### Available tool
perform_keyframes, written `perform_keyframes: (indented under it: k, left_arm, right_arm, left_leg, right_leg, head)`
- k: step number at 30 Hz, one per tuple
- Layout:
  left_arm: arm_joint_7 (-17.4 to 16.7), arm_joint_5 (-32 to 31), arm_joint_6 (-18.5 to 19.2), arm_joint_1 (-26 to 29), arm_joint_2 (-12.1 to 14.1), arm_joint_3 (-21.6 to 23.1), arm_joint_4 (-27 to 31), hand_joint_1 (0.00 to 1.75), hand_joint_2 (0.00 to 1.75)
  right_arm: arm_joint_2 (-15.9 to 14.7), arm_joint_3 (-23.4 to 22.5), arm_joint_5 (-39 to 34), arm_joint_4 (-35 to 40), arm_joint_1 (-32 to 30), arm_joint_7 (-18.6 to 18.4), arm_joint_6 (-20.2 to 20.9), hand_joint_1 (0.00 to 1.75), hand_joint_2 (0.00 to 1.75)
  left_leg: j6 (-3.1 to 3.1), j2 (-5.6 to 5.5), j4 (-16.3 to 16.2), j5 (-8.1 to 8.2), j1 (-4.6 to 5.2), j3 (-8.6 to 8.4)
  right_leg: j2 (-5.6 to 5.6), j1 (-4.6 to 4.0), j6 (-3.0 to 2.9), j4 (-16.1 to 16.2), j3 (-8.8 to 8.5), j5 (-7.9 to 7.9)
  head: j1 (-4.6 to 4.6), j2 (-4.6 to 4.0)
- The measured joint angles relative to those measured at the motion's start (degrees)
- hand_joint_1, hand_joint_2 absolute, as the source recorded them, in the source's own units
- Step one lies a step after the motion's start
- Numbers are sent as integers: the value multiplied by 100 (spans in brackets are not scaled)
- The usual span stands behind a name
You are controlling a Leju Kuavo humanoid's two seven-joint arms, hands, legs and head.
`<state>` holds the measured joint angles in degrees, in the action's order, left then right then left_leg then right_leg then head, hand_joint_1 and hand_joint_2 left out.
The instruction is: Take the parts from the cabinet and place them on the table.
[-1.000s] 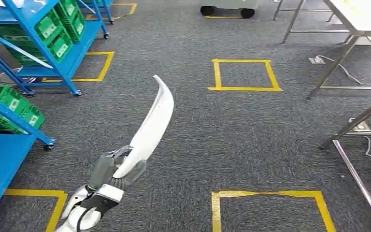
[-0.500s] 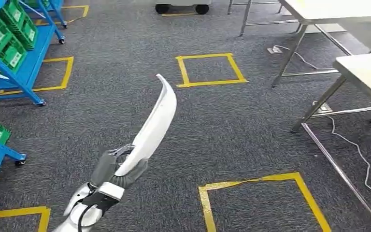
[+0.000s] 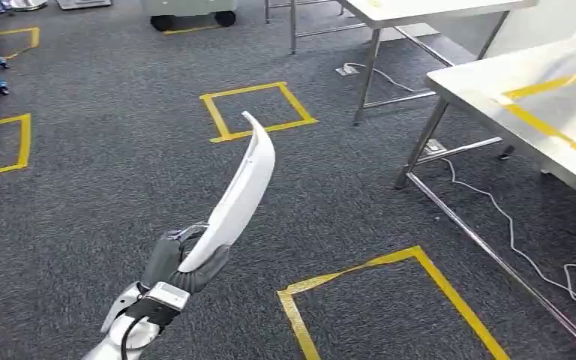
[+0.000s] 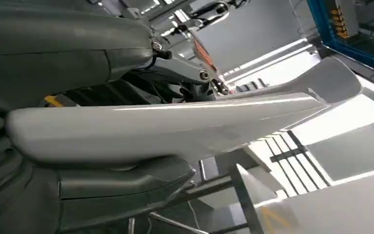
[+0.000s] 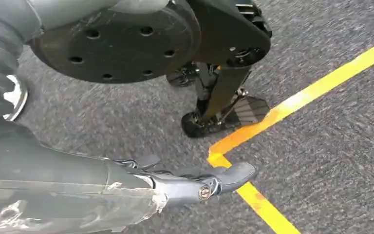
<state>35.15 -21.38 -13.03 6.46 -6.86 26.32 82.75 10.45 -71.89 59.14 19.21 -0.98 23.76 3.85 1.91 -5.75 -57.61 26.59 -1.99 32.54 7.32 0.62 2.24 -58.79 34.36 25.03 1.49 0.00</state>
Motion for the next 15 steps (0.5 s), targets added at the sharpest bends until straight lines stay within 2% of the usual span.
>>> perform_keyframes:
  k: [2, 3, 4, 5, 6, 7, 8, 9, 10, 11, 12, 13, 14, 15]
  left_arm:
    - [4, 15, 26, -5, -13, -7, -17, 175, 175]
    - [9, 17, 46, -15, -22, -7, -17, 175, 175]
    - [20, 17, 61, -35, -37, -7, -20, 175, 175]
    - [22, 17, 72, -44, -55, -4, -20, 175, 175]
    - [33, 17, 74, -44, -61, -4, -20, 175, 175]
    - [33, 17, 85, -40, -61, -11, -26, 175, 175]
    - [33, 20, 96, -43, -61, -15, -35, 175, 175]
    - [33, 26, 109, -43, -61, -15, -42, 175, 175]
    - [33, 26, 116, -43, -61, -13, -46, 175, 175]
    - [33, 33, 118, -47, -63, -15, -46, 175, 175]
    - [33, 33, 120, -53, -63, -15, -46, 175, 175]
    - [35, 35, 120, -57, -68, -13, -46, 175, 175]
    - [35, 35, 120, -57, -76, -15, -46, 175, 175]
    - [35, 35, 122, -63, -76, -15, -46, 175, 175]
  right_arm:
    - [18, -42, 18, 22, -30, 9, 15, 0, 175]
    - [31, -61, 33, 33, -57, 2, 17, 0, 175]
    - [41, -85, 50, 57, -72, -9, 24, 0, 175]
    - [63, -90, 61, 63, -71, -11, 35, 0, 175]
    - [63, -92, 77, 76, -51, -22, 42, 0, 175]
    - [63, -98, 85, 87, -26, -22, 42, 0, 175]
    - [66, -109, 94, 96, -14, -22, 44, 0, 175]
    - [66, -122, 105, 96, -12, -22, 52, 0, 175]
    - [68, -131, 109, 96, -19, -22, 52, 0, 175]
    - [68, -135, 118, 98, -26, -24, 52, 0, 175]
    - [68, -140, 120, 100, -32, -24, 52, 0, 175]
    - [68, -149, 120, 107, -30, -24, 52, 0, 175]
    - [74, -162, 120, 109, -15, -24, 52, 0, 175]
    - [81, -173, 120, 111, -1, -24, 52, 0, 175]
  left_leg:
    - [-80, 106, -57, -7, 59, 39]
    - [-121, 172, -42, -24, 59, 26]
    - [-173, 264, -10, -42, 38, 16]
    - [-208, 315, -7, -33, 47, 9]
    - [-242, 414, -7, -21, 71, 5]
    - [-255, 513, -8, -15, 95, 4]
    - [-268, 607, -8, -7, 110, 3]
    - [-274, 691, -8, -1, 123, -1]
    - [-276, 767, -8, 9, 130, -11]
    - [-276, 830, -9, 22, 137, -25]
    - [-262, 893, -9, 37, 140, -46]
    - [-240, 943, -9, 56, 141, -76]
    - [-208, 985, -11, 81, 170, -100]
    - [-176, 1023, -34, 101, 207, -101]
  right_leg:
    - [117, 52, 86, 61, 50, -56]
    - [175, 61, 128, 86, 116, -70]
    - [79, 61, 141, 56, 114, -46]
    - [-307, 4, 147, -110, 182, 64]
    - [-552, -1, 164, -509, 383, 302]
    - [-637, 5, 166, -1017, 634, 545]
    - [-676, 5, 168, -1463, 854, 723]
    - [-689, 5, 168, -1752, 994, 793]
    - [-690, 5, 163, -1743, 983, 724]
    - [-697, 3, 152, -1471, 831, 542]
    - [-733, 2, 137, -979, 557, 297]
    - [-850, -5, 125, -435, 248, 79]
    - [-1222, -49, 112, -39, 48, 64]
    - [-1128, -56, 62, -28, -1, 33]
  head:
    - [9, 0]
    - [-9, 0]
    - [-6, 0]
    - [-46, 0]
    - [-92, 0]
    - [-92, 0]
    - [-90, 0]
    - [-94, 0]
    - [-90, 0]
    - [-94, 0]
    - [-90, 0]
    - [-94, 0]
    - [-100, 0]
    - [-85, 0]
